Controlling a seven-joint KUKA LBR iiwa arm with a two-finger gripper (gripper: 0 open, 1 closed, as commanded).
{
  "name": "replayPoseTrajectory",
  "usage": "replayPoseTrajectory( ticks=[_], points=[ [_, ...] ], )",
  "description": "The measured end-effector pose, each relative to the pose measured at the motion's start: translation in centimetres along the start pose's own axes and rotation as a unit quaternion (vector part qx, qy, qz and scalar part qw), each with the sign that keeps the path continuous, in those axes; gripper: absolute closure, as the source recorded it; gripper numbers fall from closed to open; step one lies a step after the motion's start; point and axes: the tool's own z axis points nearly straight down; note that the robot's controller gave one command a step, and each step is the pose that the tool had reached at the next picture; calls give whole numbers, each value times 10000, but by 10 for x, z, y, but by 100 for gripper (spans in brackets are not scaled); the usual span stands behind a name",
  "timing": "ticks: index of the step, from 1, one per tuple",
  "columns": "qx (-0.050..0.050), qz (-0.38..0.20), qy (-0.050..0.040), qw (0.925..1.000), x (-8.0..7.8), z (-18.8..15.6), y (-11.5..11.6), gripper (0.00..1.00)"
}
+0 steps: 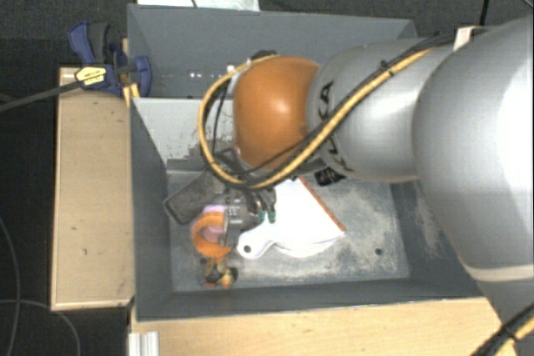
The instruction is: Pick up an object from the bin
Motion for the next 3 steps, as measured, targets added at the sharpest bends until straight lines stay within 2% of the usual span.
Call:
replayPoseTrajectory(
  ticks=[1,2,3],
  points=[
    [-8,24,-36,10000,-2,-5,-1,0],
    [-15,-532,-79,9986,6,18,-4,0],
    [-3,-2163,-30,9763,-9,52,-17,0]
  ],
)
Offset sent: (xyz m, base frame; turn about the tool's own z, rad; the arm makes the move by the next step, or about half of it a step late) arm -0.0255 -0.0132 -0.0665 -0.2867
